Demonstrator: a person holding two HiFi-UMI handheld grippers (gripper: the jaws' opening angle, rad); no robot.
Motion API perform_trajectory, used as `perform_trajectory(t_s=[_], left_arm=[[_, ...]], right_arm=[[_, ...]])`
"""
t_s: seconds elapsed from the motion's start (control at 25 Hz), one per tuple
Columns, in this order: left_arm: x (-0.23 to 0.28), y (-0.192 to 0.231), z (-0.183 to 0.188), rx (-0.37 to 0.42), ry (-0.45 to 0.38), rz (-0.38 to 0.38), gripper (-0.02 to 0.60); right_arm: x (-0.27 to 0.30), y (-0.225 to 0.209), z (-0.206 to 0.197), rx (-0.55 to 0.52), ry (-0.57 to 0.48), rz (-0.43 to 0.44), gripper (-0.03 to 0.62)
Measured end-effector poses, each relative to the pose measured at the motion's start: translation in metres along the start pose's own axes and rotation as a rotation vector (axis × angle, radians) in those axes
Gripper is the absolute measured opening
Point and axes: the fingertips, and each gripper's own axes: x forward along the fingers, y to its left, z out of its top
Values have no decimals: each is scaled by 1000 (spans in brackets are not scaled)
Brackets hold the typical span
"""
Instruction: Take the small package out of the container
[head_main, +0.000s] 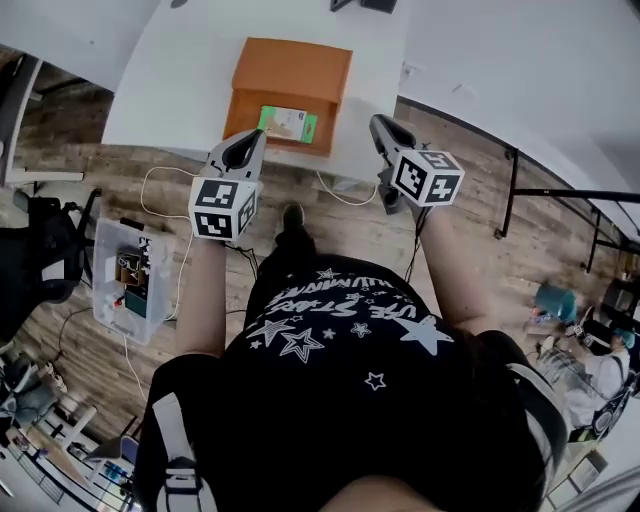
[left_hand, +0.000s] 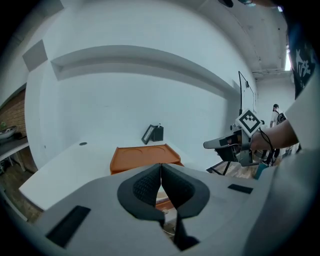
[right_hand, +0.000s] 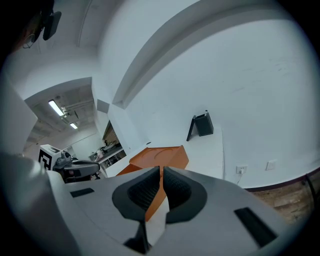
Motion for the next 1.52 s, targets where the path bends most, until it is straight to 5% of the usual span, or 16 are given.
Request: perform_trajectory(t_s=[0.12,0.28,0.4,0.76,1.08,1.24,1.52], left_arm=[[16,10,4,24,21,-42,20],[37,17,0,184,107,-144,21],[52,20,-1,218,158,-227,28],[76,14,-21,297,296,-428,198],[93,13,-50,479,423,-527,331],[101,15,-65,619,473,-563,342],[104,12,-80,686,556,-658,356]], right_arm=[[7,-6,5,8,0,-40,52],[14,-12,13,25,-12,-89,52],[20,-19,15,33,-17,-121,52],[37,-19,23,45,-27,-172,52],[46,-18,20,56,-25,-198,52],[51,-20,18,63,-21,-208,52],[51,-23,19,73,-30,-251,52]])
